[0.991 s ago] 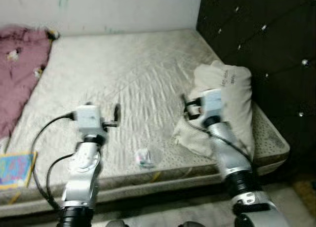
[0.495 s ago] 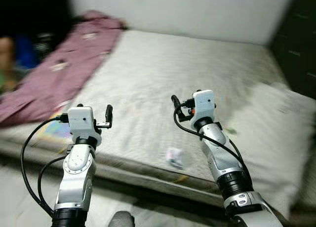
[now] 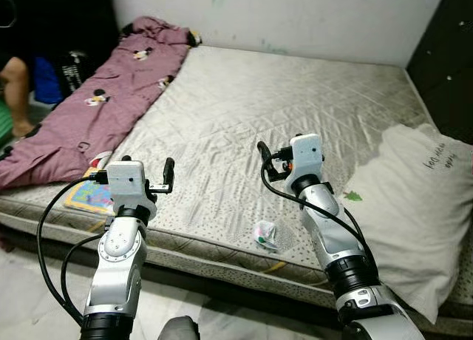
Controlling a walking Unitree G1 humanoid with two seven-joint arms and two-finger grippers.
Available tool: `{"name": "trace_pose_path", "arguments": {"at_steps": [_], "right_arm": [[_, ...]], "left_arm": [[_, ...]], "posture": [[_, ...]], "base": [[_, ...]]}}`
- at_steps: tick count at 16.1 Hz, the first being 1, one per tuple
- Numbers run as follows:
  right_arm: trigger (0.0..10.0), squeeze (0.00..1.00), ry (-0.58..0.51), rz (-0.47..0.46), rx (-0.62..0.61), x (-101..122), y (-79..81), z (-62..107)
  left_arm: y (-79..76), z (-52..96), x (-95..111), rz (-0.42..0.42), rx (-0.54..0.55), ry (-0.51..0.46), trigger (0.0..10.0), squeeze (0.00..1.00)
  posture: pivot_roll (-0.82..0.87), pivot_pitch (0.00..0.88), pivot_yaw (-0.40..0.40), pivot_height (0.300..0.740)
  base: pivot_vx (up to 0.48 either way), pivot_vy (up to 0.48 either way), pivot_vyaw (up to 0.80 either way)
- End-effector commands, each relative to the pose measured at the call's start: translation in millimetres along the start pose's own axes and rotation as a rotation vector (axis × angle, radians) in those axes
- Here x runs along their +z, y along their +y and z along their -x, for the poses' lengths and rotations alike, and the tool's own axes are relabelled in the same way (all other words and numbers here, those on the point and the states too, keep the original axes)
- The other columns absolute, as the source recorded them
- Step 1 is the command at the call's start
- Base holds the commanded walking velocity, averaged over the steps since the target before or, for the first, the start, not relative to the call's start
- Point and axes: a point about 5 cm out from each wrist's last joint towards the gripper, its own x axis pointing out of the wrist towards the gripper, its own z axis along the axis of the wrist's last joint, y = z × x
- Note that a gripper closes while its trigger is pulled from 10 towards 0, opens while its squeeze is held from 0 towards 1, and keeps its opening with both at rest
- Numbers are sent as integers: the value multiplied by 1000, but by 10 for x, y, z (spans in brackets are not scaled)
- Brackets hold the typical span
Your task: Clean up the room
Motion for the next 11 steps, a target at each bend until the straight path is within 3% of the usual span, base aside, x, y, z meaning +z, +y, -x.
{"name": "trace_pose_path", "arguments": {"at_steps": [1, 3, 11], "right_arm": [[10000, 0, -9, -3, -1, 32, -14, -25], [10000, 0, -7, -6, -2, 32, -15, -29], [10000, 0, -2, -9, -6, 29, -23, -40]], "left_arm": [[14, -14, -1, -1, 12, 10, 10000, 0], [25, -19, 0, 27, 17, 6, 10000, 0], [29, -29, 7, 54, 17, 1, 10000, 0]], "posture": [[79, 0, -26, 740], [80, 0, -27, 740], [77, 0, -26, 740]], "base": [[0, 0, 0], [0, 126, 0], [0, 476, 0]]}}
